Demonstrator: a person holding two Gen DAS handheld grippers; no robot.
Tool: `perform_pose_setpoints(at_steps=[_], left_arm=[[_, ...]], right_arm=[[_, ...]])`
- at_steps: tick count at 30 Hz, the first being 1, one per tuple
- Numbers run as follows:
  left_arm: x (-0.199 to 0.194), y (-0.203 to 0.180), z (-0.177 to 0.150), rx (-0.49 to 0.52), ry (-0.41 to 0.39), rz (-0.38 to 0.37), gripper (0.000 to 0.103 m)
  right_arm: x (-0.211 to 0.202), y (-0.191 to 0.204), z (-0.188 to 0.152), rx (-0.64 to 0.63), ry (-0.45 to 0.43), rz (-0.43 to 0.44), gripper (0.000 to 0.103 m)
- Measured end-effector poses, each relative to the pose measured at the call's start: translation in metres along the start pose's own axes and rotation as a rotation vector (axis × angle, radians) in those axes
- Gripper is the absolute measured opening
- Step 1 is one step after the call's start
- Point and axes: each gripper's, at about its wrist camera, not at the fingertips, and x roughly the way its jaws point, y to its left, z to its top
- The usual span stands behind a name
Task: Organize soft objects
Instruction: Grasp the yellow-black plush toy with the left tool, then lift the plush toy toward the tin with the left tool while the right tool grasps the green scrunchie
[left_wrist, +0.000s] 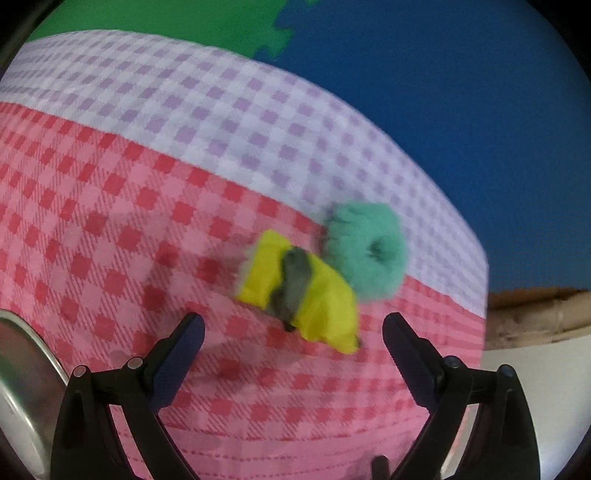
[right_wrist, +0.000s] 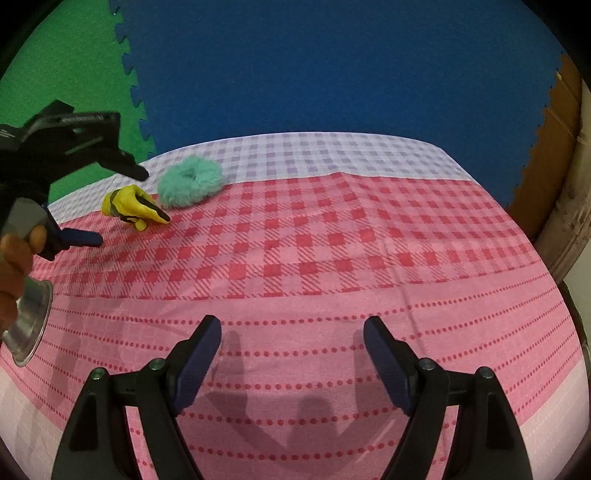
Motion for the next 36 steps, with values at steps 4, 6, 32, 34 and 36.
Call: perform_pose_setpoints(at_steps=[4, 6, 32, 34, 36], left_arm=[[-0.001, 0.001, 0.001, 0.002, -0.039, -0.007, 0.093], [0.001, 0.002, 0.004, -0.004, -0.037, -0.013, 0.092], [-0.033, 0.008, -0.087, 0.228, -0.091, -0.085, 0.02], [-0.04, 0.019, -0.102, 0.212, -0.078, -0.103, 0.02], [-0.05, 0.028, -0.113, 0.217, -0.083, -0.111, 0.02]], right_arm=[[0.0, 0.0, 0.0, 0.002, -0.001, -0.002, 0.082], [0.001, -0.001, 0.0, 0.003, -0.002, -0.003, 0.082], [-0.001, -0.006, 0.0, 0.048, -0.016, -0.015, 0.082], [-0.002, -0.006, 0.0, 0.049, -0.016, -0.018, 0.082], [-0.001, -0.006, 0.0, 0.048, -0.014, -0.021, 0.082]])
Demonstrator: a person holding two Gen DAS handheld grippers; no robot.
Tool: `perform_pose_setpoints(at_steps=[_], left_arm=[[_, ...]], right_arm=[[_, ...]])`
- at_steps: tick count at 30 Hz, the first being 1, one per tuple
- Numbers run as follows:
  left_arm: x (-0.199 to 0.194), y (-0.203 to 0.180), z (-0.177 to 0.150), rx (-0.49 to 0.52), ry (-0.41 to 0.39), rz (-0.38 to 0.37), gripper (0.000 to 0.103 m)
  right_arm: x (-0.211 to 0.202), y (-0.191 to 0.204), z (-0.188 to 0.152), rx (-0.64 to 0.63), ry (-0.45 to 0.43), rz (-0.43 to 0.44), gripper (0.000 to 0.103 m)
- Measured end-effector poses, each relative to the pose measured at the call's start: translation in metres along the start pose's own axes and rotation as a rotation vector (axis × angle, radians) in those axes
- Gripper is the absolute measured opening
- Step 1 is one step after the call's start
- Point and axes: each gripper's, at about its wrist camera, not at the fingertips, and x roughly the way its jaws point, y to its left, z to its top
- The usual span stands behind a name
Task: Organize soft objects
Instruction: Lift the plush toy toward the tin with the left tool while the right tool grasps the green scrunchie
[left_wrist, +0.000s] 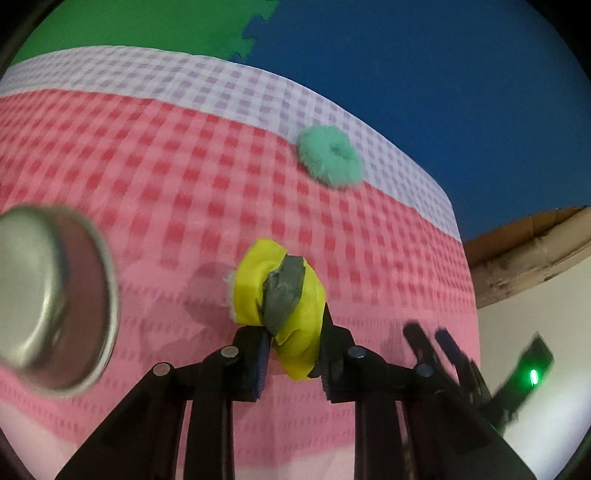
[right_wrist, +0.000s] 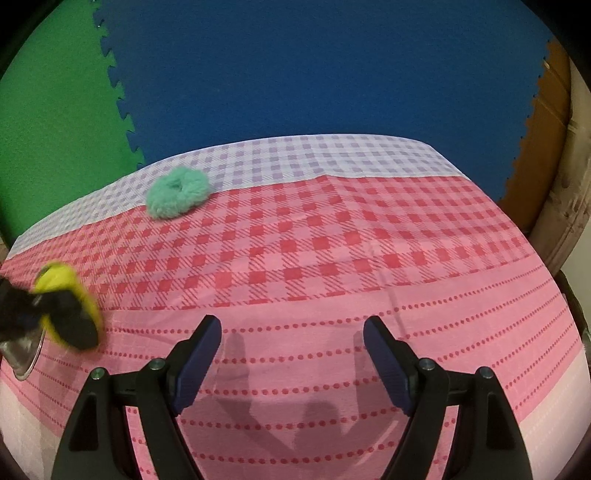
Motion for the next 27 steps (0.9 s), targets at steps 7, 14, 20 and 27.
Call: perform_pose_setpoints(at_steps=[7, 14, 20, 27], left_arm=[[-0.043, 0.009, -0.044, 0.067, -0.031, 0.0, 0.021], [-0.084, 0.025, -0.073, 0.078, -0.064, -0.027, 0.021], [-0.122, 0.044, -0.079, 0.04, -0.118, -0.028, 0.023], [-0.159, 0.067, -0.079, 0.0, -0.188, -0.001, 0.024]], right_arm=[[0.006, 0.003, 0.001, -0.019, 0.028, -0.011, 0.082], [0.02, 0.028, 0.018, -0.095, 0.074, 0.158, 0.082], [0.065, 0.054, 0.072, 0.013, 0.098, 0.241, 0.082], [0.11, 0.094, 0.114, -0.03, 0.122, 0.247, 0.082]])
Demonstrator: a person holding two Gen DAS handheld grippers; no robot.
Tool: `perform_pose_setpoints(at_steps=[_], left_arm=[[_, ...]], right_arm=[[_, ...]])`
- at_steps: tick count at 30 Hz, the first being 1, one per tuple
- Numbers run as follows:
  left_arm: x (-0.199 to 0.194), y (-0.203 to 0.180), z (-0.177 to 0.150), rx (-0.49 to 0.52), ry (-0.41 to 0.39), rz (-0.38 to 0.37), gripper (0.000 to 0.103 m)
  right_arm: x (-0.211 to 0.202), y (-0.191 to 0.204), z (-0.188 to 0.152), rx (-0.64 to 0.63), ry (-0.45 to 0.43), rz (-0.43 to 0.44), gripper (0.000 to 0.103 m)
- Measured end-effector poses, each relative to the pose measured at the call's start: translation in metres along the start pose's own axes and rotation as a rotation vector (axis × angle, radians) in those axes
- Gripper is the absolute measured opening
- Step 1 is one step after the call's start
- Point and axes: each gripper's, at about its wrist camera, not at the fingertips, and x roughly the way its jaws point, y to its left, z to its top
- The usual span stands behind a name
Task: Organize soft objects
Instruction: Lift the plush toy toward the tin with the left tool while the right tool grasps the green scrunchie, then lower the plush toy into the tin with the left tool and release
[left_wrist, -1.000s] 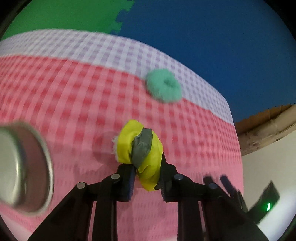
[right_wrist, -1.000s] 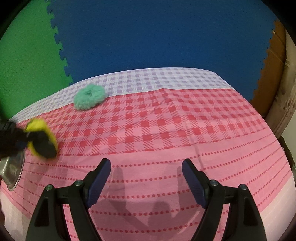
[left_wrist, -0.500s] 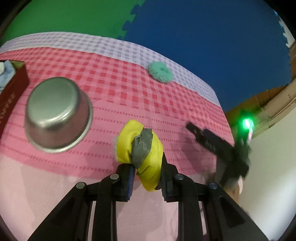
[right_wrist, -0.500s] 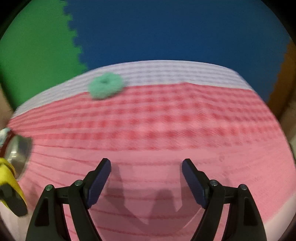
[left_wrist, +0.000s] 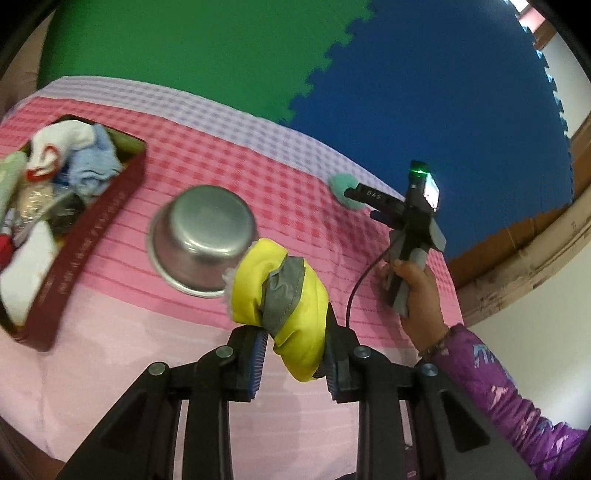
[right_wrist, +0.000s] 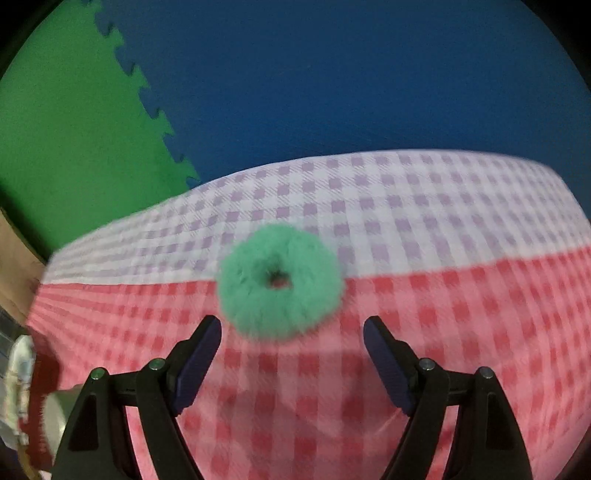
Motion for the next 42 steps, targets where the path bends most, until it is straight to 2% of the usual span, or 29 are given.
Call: perform_pose_setpoints(at_steps=[3, 5, 7, 9, 10, 11, 15, 23, 28, 33, 42], left_arm=[[-0.008, 0.01, 0.0, -0.01, -0.009, 0.019, 0.025], [-0.011, 0.017, -0.002, -0.029, -0.011, 0.022, 0.025], [-0.015, 0.023, -0.005, -0.042, -0.01, 0.032, 0.025], [-0.018, 0.028, -0.01, -0.057, -0.016, 0.041, 0.025], [-0.021, 0.03, -0.012, -0.059, -0.021, 0.046, 0.025], [-0.023, 0.031, -0.015, -0.059, -0.026, 0.058, 0.025], [-0.038, 0.043, -0.024, -0.079, -0.049, 0.087, 0.025], [-0.074, 0.072, -0.031, -0.13, -0.104, 0.147, 0.026], [-0.099, 0.081, -0.02, -0.107, -0.16, 0.19, 0.026], [-0.103, 0.091, -0.003, -0.045, -0.177, 0.235, 0.026], [-0.079, 0.129, 0.042, 0.073, -0.192, 0.335, 0.027]], right_arm=[[0.018, 0.008, 0.012, -0.038, 0.016, -0.068, 0.082], [0.031, 0.009, 0.017, -0.033, 0.044, -0.057, 0.082], [0.035, 0.015, 0.02, -0.068, 0.022, -0.066, 0.08], [0.04, 0.021, 0.018, -0.114, 0.025, -0.071, 0.052], [0.04, 0.025, 0.017, -0.133, 0.019, -0.078, 0.032], [0.038, 0.027, 0.014, -0.148, 0.018, -0.078, 0.024], [0.017, 0.026, -0.006, -0.132, 0.015, -0.004, 0.022], [-0.058, 0.029, -0.102, -0.123, -0.036, 0.113, 0.022], [-0.095, 0.03, -0.149, -0.13, -0.033, 0.132, 0.022], [-0.108, 0.023, -0.166, -0.125, -0.04, 0.122, 0.022], [-0.106, 0.036, -0.168, -0.19, -0.063, 0.09, 0.022]])
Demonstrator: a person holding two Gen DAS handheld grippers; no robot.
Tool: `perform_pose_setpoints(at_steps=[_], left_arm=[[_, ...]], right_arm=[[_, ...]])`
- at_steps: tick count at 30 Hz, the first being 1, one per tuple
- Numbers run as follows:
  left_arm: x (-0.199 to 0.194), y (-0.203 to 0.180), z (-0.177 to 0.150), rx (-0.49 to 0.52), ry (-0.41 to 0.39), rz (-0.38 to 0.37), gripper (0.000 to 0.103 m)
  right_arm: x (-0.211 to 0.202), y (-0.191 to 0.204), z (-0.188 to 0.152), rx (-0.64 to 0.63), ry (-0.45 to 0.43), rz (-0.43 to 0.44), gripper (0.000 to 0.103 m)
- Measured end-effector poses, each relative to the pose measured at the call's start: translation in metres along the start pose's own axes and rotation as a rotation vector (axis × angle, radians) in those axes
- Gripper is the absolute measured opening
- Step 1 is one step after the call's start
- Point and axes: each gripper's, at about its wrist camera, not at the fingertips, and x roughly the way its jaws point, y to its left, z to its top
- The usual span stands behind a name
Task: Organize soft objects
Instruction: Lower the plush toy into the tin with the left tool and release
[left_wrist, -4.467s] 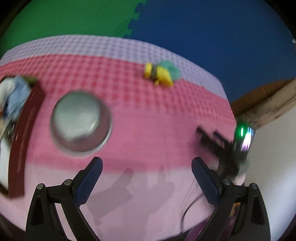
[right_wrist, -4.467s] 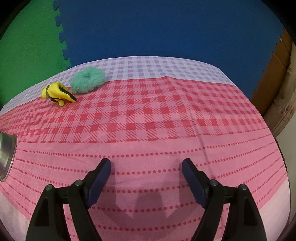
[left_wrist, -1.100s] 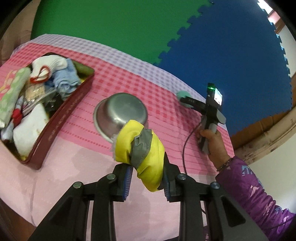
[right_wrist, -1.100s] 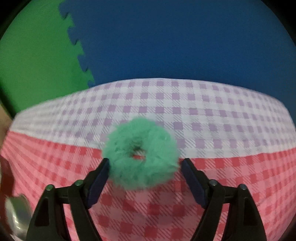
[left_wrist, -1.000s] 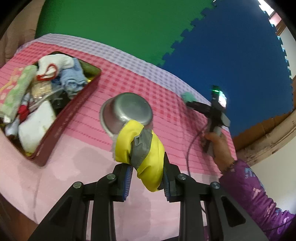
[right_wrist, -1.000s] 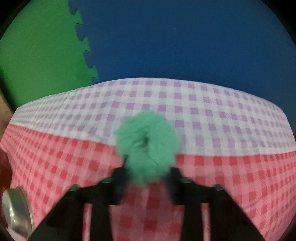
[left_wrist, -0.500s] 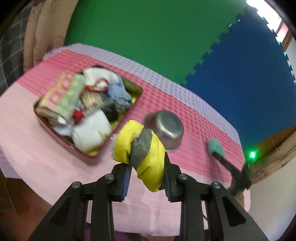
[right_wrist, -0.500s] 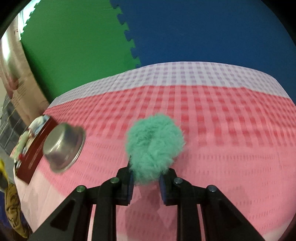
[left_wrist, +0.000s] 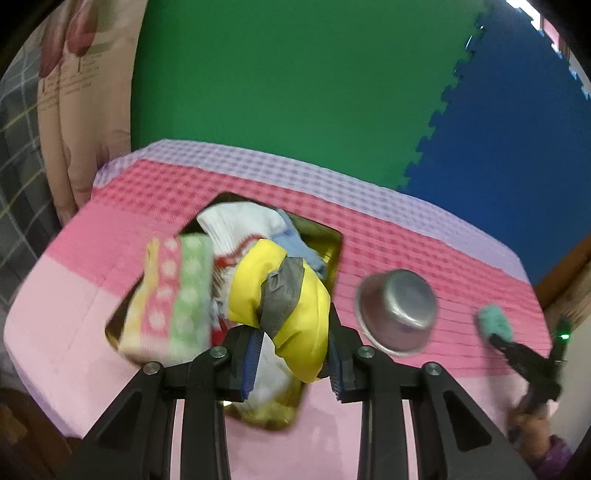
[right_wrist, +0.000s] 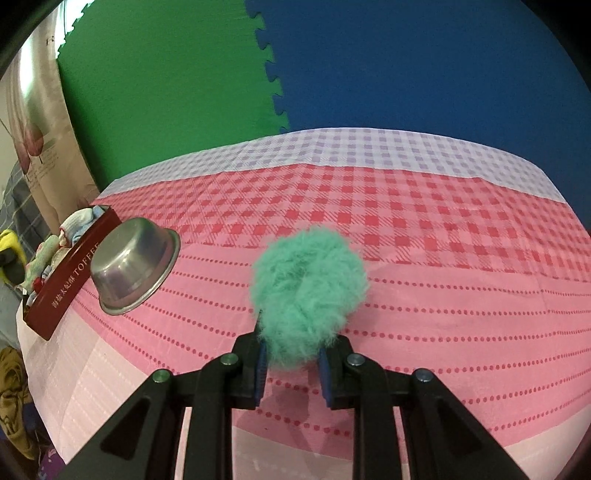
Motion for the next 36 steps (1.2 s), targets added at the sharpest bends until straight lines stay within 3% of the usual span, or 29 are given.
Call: perform_pose_setpoints(at_steps=[7, 11, 13, 15, 18, 21, 25, 28, 36], left_arm=[[0.032, 0.013, 0.008, 0.007, 0.007, -0.015, 0.027], [0.044, 0.015, 0.006, 0.002, 0.026, 0.003, 0.036], [0.044, 0.02, 0.003, -0.028, 0.044, 0.002, 0.058], [0.036, 0.022, 0.0, -0.044, 0.02, 0.02, 0.068], [0.02, 0.023, -0.001, -0.051, -0.03, 0.025, 0.077], [-0.001, 0.024, -0.003, -0.081, -0.065, 0.05, 0.078], [-0.034, 0.014, -0.025, -0.118, -0.111, 0.069, 0.097], [-0.054, 0.001, -0.05, -0.101, -0.131, 0.07, 0.098], [-0.064, -0.029, -0.099, 0.009, -0.044, 0.16, 0.1]], right_arm=[[0.004, 0.003, 0.0, -0.018, 0.017, -0.013, 0.022], [0.007, 0.003, 0.0, -0.019, 0.03, -0.012, 0.022], [0.008, 0.003, 0.0, -0.018, 0.036, -0.012, 0.022], [0.008, 0.003, 0.001, -0.017, 0.041, -0.012, 0.022], [0.009, 0.003, 0.001, -0.02, 0.045, -0.013, 0.022], [0.009, 0.003, 0.001, -0.023, 0.047, -0.013, 0.022], [0.009, 0.003, 0.001, -0.024, 0.045, -0.015, 0.022], [0.009, 0.002, 0.001, -0.023, 0.047, -0.012, 0.022], [0.01, -0.002, 0.002, 0.0, 0.059, 0.012, 0.022]])
